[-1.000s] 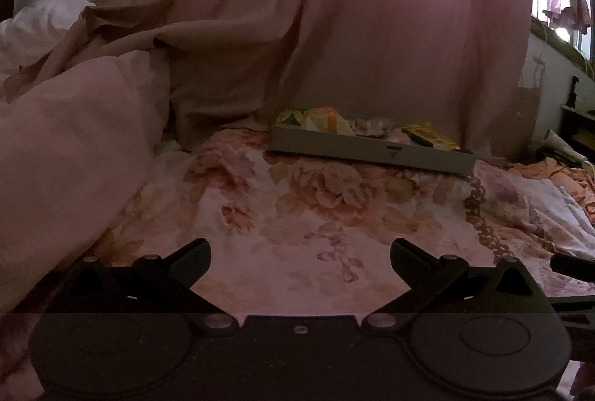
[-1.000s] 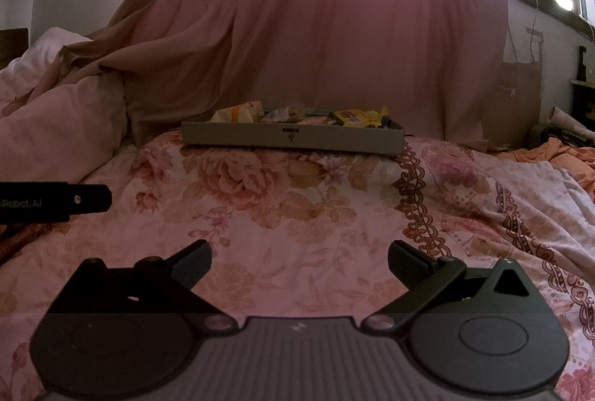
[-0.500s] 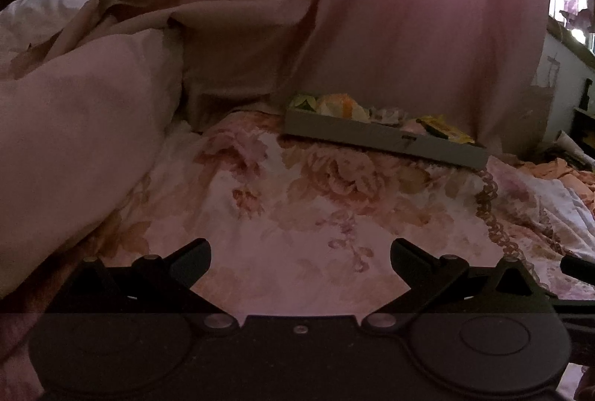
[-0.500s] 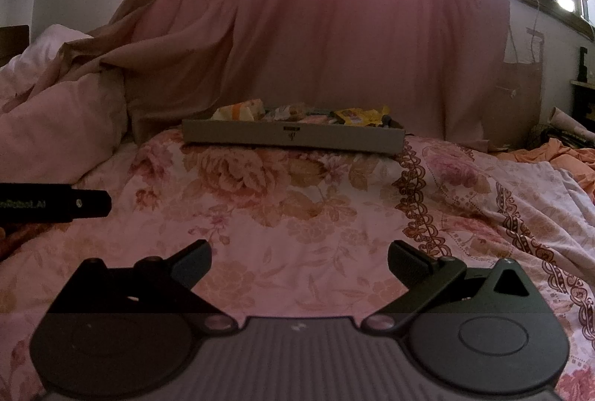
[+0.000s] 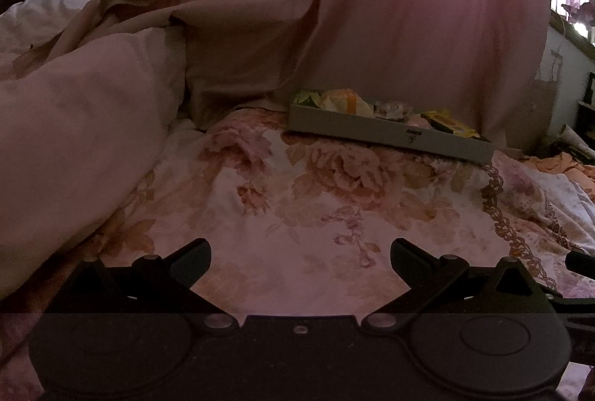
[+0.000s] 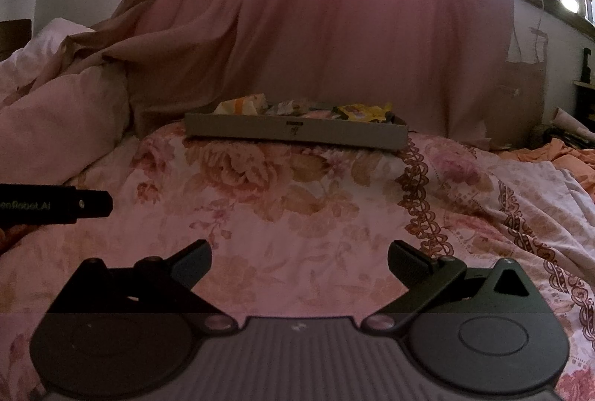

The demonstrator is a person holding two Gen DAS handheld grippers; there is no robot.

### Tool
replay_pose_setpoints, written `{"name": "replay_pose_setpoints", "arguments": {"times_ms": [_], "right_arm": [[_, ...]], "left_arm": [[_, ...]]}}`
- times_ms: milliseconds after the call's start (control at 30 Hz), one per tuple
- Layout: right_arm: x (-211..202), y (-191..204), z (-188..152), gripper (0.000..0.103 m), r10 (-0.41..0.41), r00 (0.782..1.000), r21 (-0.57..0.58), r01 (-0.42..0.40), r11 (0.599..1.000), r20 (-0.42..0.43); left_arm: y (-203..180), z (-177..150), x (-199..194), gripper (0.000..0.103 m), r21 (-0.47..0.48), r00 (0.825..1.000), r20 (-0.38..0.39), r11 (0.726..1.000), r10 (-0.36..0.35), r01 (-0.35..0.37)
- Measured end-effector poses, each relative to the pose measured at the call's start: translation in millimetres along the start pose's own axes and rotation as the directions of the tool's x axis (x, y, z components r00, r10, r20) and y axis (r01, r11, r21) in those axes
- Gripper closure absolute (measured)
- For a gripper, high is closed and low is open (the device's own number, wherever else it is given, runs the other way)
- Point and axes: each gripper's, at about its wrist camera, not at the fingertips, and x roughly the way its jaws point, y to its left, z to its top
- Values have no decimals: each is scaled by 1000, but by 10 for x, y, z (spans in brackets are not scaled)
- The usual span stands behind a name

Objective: Organize snacks

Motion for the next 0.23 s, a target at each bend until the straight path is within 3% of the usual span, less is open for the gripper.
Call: {"name": "replay_pose_setpoints", "arguments": {"times_ms": [233], "right_arm": [[11,-2,1,0,2,1000,2,-2,1000,-11]], "left_arm": [[-5,-7,6,1,3,1000,-7,1000,3,-3]]}}
